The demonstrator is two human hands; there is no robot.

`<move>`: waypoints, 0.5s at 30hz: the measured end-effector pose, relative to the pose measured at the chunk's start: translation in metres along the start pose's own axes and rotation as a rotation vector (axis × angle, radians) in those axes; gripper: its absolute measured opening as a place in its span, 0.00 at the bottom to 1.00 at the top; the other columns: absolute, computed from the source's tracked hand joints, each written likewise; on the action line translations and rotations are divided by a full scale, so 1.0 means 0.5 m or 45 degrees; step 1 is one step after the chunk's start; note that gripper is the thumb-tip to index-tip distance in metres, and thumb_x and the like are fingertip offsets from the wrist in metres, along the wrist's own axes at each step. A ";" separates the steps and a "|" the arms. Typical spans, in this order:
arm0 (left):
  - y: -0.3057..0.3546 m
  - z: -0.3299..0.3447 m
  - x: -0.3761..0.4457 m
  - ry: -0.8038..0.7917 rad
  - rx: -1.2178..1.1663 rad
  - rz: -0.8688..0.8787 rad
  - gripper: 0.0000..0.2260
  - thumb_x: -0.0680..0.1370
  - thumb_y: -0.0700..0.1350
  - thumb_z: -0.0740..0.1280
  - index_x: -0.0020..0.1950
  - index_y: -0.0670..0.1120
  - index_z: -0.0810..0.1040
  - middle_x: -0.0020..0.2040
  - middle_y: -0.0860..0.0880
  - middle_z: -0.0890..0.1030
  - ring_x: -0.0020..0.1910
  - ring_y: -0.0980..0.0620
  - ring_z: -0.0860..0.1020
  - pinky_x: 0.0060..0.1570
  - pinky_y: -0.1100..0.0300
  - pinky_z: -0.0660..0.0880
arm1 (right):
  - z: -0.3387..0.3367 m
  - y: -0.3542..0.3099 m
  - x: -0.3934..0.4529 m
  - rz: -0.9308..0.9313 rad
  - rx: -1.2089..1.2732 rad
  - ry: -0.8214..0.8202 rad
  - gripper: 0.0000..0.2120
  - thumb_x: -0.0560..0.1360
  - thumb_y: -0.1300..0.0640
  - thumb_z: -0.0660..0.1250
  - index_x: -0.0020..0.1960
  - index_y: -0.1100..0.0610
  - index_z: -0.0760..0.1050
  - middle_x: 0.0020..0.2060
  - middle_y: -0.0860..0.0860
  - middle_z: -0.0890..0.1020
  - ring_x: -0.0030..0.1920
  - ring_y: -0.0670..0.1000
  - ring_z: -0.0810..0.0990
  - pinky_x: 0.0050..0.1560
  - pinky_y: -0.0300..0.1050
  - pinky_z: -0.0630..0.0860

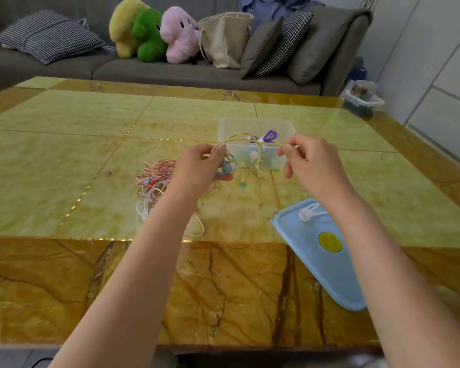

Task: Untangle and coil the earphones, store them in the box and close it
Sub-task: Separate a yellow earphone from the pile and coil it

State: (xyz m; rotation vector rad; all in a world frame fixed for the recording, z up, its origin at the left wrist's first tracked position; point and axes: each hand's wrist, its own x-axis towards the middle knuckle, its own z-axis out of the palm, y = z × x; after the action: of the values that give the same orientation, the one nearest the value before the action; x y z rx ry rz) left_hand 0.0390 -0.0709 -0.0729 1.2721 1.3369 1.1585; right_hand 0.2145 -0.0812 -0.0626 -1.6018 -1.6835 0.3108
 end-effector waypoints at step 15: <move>0.003 -0.005 -0.011 -0.085 -0.176 -0.095 0.04 0.76 0.41 0.67 0.42 0.42 0.78 0.36 0.47 0.79 0.29 0.55 0.77 0.36 0.65 0.72 | 0.004 -0.052 -0.031 0.185 0.603 -0.578 0.12 0.76 0.67 0.58 0.55 0.56 0.74 0.48 0.52 0.80 0.30 0.51 0.80 0.25 0.40 0.72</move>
State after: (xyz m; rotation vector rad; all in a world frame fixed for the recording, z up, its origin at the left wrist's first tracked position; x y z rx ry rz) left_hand 0.0368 -0.0764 -0.0711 1.1428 1.2240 1.1271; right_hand 0.1924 -0.0997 -0.0527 -1.3534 -1.6474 1.1284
